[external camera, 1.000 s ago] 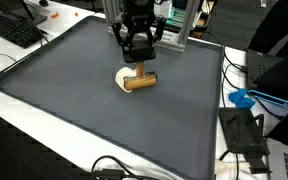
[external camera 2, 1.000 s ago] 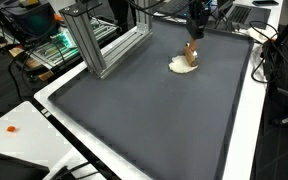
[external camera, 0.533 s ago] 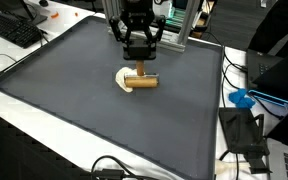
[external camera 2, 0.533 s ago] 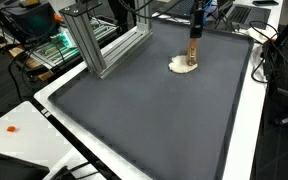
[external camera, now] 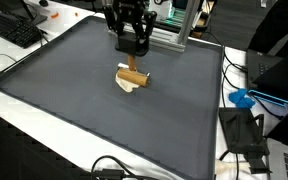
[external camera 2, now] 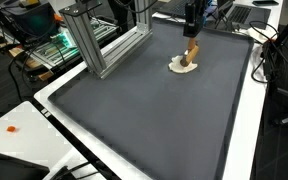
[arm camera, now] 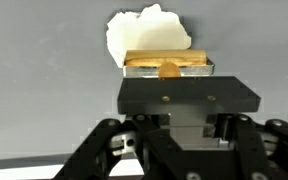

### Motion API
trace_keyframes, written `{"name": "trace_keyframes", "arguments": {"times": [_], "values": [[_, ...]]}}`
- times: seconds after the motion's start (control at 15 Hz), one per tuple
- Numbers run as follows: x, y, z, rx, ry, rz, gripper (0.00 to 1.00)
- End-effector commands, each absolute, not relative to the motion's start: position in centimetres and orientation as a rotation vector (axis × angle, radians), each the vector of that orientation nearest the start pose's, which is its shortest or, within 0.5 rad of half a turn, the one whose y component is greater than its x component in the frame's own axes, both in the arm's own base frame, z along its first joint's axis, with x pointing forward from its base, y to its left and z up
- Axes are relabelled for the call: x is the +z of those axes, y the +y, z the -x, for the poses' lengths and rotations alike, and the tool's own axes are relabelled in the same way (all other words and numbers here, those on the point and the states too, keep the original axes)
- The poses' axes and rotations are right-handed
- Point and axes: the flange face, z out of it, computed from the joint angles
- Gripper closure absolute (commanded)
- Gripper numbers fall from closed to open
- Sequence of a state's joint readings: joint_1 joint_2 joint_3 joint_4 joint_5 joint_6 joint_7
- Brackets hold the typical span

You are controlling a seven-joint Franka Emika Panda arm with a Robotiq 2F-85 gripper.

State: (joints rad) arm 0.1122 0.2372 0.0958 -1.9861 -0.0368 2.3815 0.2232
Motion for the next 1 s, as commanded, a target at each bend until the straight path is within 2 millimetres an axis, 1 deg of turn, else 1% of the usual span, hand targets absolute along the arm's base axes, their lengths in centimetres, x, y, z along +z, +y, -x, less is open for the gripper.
{"name": "trace_keyframes", "arguments": {"times": [0.0,0.27,0.6,0.93], "values": [[35.8,11.5,-59.6,-0.203,0.268,3.150,0.66],[33.7,11.3,-59.4,-0.144,0.485,3.136,0.66],[33.1,11.3,-59.9,-0.215,0.638,3.117,0.66],[32.4,11.6,-60.0,-0.284,0.716,3.117,0.66]]}}
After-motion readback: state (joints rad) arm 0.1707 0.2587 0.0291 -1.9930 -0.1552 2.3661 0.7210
